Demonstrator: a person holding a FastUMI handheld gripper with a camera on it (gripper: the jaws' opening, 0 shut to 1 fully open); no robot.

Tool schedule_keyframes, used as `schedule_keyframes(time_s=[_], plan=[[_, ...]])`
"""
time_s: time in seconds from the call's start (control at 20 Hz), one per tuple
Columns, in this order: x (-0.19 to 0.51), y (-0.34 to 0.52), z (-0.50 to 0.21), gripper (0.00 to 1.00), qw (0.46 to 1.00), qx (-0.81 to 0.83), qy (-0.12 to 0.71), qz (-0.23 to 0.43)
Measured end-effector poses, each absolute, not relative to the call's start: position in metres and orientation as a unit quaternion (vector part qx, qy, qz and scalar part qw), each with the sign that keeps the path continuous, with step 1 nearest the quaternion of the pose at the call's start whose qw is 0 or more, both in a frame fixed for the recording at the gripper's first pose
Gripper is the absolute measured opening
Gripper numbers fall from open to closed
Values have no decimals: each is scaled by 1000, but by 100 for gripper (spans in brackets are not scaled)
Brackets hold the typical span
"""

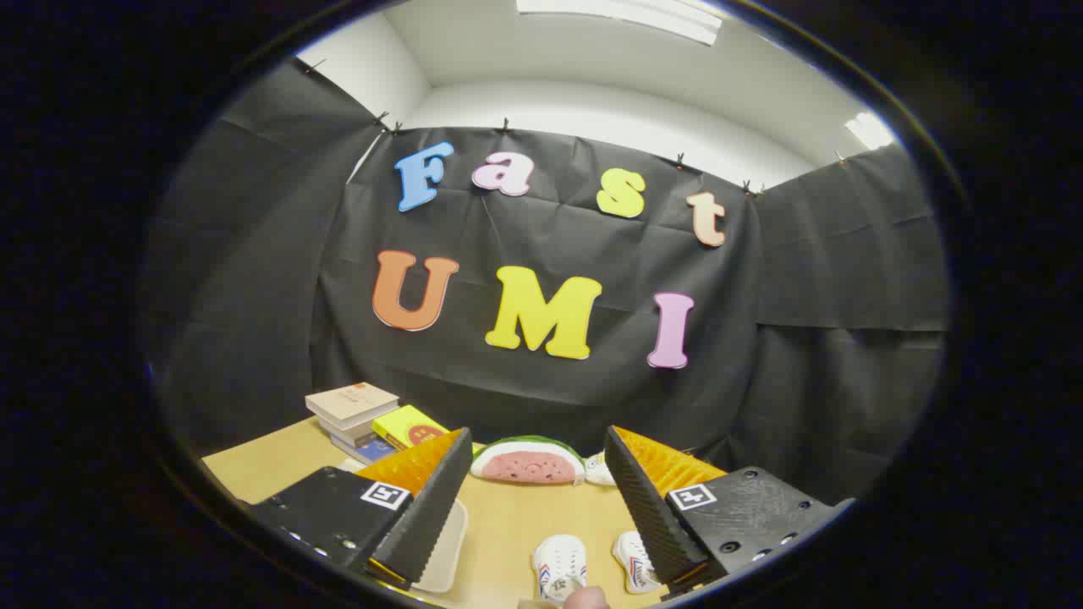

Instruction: Open the storage box then place both shoes into the box .Put the left shoe in first, then the right shoe, with the right side of both shoes facing outward in a uniform manner.

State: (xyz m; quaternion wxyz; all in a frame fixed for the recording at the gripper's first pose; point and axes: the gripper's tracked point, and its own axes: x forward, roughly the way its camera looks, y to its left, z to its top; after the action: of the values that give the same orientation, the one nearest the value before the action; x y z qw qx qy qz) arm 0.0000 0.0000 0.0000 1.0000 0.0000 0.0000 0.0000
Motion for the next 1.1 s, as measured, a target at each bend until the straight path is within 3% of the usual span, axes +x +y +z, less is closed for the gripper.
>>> schedule_keyframes(time_s=[0.55, 1.1], plan=[[9, 37, -9, 95, 998, 43, 8, 47], [4, -5, 3, 95, 999, 42, -17, 20]])
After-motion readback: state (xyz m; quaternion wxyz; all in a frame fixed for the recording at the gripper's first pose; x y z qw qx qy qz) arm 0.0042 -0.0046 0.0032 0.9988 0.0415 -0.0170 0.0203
